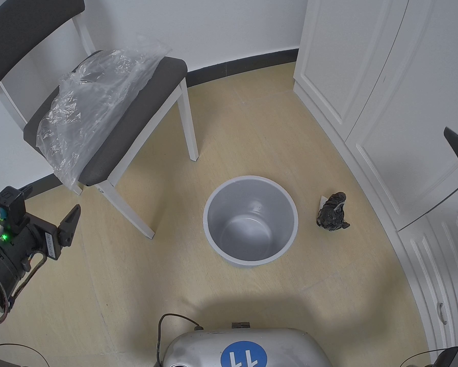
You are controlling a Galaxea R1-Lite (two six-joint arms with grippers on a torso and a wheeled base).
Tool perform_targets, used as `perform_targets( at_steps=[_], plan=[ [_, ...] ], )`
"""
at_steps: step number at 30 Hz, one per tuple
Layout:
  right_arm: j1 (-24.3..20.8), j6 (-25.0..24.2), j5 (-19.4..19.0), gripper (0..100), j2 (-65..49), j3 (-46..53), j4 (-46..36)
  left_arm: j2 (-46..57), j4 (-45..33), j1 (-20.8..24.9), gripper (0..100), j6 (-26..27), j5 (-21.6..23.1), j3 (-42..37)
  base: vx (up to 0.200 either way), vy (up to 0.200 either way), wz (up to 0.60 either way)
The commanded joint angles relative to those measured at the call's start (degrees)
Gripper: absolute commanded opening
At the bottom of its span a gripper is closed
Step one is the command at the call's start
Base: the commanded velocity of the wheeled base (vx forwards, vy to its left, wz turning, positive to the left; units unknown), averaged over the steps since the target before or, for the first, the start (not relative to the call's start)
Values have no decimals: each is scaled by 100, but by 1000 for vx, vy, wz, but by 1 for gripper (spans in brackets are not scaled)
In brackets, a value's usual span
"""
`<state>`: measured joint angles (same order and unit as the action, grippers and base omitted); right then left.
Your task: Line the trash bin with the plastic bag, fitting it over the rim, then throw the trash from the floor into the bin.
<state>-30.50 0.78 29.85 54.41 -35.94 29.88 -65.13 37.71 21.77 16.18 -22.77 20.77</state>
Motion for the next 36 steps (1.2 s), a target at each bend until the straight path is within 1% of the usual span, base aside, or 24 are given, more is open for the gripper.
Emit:
perform_targets(
  at_steps=[1,2,5,7,9,10,13,15,18,21,25,27,29,34,36],
  plan=[
    [-26,19,179,100,61,-19,211,-518,193,2,100,-9,-34,-21,0,0,0],
    [-26,19,179,100,61,-19,211,-518,193,2,100,-9,-34,-21,0,0,0],
    [-35,186,302,100,0,61,238,-694,475,2,100,26,-307,-47,0,0,0],
    [-35,423,442,100,-123,192,282,-667,694,-15,100,26,-483,-38,0,0,0],
    [-35,484,469,100,-158,192,317,-658,729,-15,100,26,-518,-56,0,0,0],
    [-35,713,504,100,-308,184,545,-606,747,-41,100,35,-588,-100,0,0,0],
    [-35,950,504,100,-378,236,747,-667,747,-112,100,26,-588,-82,0,0,0],
    [-35,1109,504,100,-369,324,853,-773,747,-252,100,35,-597,-56,0,0,0],
    [-70,1135,504,100,-264,430,879,-861,765,-314,100,35,-597,-65,0,0,0],
    [-211,1135,530,100,-211,447,976,-966,765,-323,100,35,-597,-56,0,0,0],
    [-219,1135,653,100,-141,447,1108,-1089,800,-402,100,26,-597,-12,0,0,0],
    [-219,1135,715,100,-88,447,1213,-1309,1046,-516,100,26,-597,-12,0,0,0],
    [-219,1135,715,100,-79,447,1248,-1502,1310,-578,100,26,-597,-47,0,0,0],
    [-219,1135,715,100,-71,456,1257,-2038,2127,-912,100,43,-606,-82,0,0,0],
    [-219,1135,715,100,-71,456,1257,-2100,2215,-973,100,43,-606,-100,0,0,0]
  ],
)
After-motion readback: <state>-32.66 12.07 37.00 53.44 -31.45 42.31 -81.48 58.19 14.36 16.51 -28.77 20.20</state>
